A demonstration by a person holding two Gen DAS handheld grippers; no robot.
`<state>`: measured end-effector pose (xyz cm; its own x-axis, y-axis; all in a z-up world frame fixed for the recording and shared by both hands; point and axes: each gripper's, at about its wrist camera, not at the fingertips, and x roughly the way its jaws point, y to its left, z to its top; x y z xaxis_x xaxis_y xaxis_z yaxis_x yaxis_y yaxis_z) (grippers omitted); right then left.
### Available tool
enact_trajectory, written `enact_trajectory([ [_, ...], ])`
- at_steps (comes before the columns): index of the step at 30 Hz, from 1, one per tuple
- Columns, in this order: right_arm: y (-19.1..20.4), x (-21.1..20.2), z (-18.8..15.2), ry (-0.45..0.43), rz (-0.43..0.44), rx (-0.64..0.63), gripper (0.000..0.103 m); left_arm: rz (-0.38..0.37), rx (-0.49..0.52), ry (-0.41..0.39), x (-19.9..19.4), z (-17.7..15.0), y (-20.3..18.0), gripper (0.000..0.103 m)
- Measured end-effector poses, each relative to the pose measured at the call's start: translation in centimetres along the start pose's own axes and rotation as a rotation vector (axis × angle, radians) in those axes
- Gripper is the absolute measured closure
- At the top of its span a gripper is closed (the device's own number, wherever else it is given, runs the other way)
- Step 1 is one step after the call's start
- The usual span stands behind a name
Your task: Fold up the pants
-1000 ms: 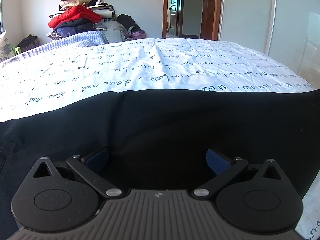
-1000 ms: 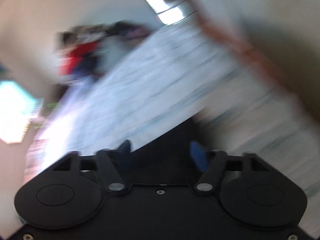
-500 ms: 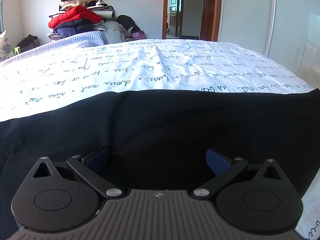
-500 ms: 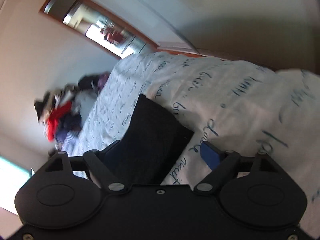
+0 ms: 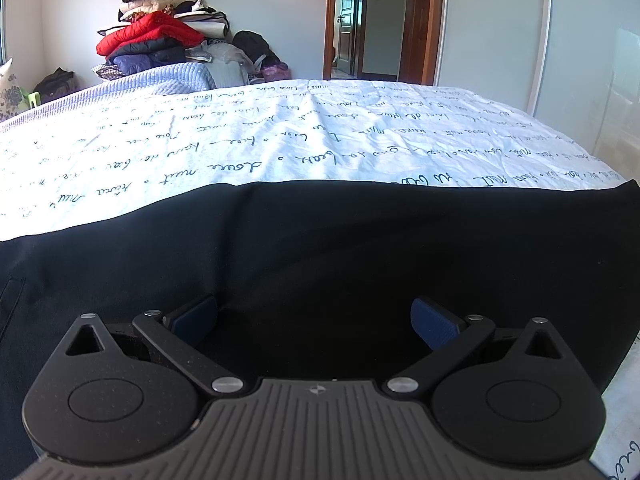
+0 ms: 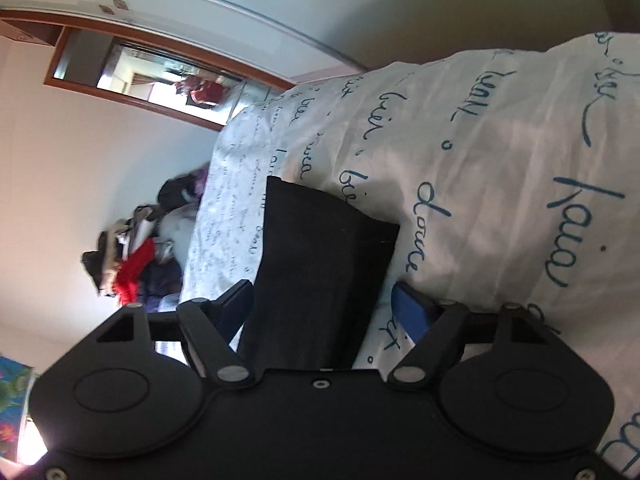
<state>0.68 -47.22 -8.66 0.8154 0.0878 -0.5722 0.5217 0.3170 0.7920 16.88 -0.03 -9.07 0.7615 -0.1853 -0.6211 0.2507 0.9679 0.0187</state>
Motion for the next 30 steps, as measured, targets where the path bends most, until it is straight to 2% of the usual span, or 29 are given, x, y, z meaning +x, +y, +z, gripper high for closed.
enact_trajectory([
  [1, 0.5, 0.3, -0.3, -0.003, -0.008, -0.032, 0.016, 0.000, 0.000, 0.000, 0.0, 0.0, 0.0, 0.000],
  [5, 2.8, 1.5, -1.8, -0.017, -0.044, -0.178, 0.017, 0.008, 0.006, 0.000, 0.0, 0.1, -0.2, 0.000],
  [6, 3.0, 1.8, -2.1, -0.020, -0.053, -0.210, 0.028, 0.014, 0.011, 0.002, -0.1, 0.1, -0.3, 0.000],
  [7, 2.9, 2.0, -2.3, -0.016, -0.060, -0.225, 0.059, 0.022, 0.013, 0.005, -0.1, 0.3, -0.5, 0.000],
  [9, 2.7, 2.3, -2.6, -0.005, -0.092, -0.234, 0.091, 0.016, -0.015, 0.033, -0.5, 1.1, -1.0, 0.003],
  [12, 2.6, 1.8, -3.0, -0.016, -0.095, -0.300, 0.092, -0.115, -0.065, 0.033, -1.1, 3.6, -2.8, 0.002],
  [15, 2.6, 1.6, -3.2, -0.027, -0.097, -0.335, 0.092, -0.246, -0.024, -0.023, -1.6, 8.0, -7.6, 0.001],
  [17, 2.7, 1.6, -3.5, -0.043, -0.103, -0.362, 0.092, -0.361, 0.007, -0.026, -1.2, 11.3, -11.7, 0.001],
  [20, 3.9, 1.2, -4.9, -0.090, -0.148, -0.504, 0.092, -0.559, 0.012, 0.077, 1.1, 16.2, -18.6, 0.001],
  [23, 5.7, 1.3, -7.6, -0.157, -0.223, -0.712, 0.092, -0.701, 0.021, 0.263, 4.6, 19.2, -26.0, 0.001],
  [25, 6.6, 1.2, -9.2, -0.191, -0.269, -0.846, 0.092, -0.742, 0.051, 0.370, 6.8, 19.7, -30.6, 0.001],
  [26, 6.8, 1.1, -9.9, -0.201, -0.278, -0.894, 0.092, -0.738, 0.067, 0.412, 7.6, 19.6, -32.4, 0.001],
  [28, 7.2, 1.2, -10.7, -0.212, -0.295, -0.963, 0.092, -0.714, 0.110, 0.496, 9.2, 19.1, -35.9, 0.002],
  [30, 7.7, 1.5, -11.6, -0.240, -0.336, -1.063, 0.092, -0.670, 0.170, 0.520, 9.7, 18.2, -38.4, 0.002],
])
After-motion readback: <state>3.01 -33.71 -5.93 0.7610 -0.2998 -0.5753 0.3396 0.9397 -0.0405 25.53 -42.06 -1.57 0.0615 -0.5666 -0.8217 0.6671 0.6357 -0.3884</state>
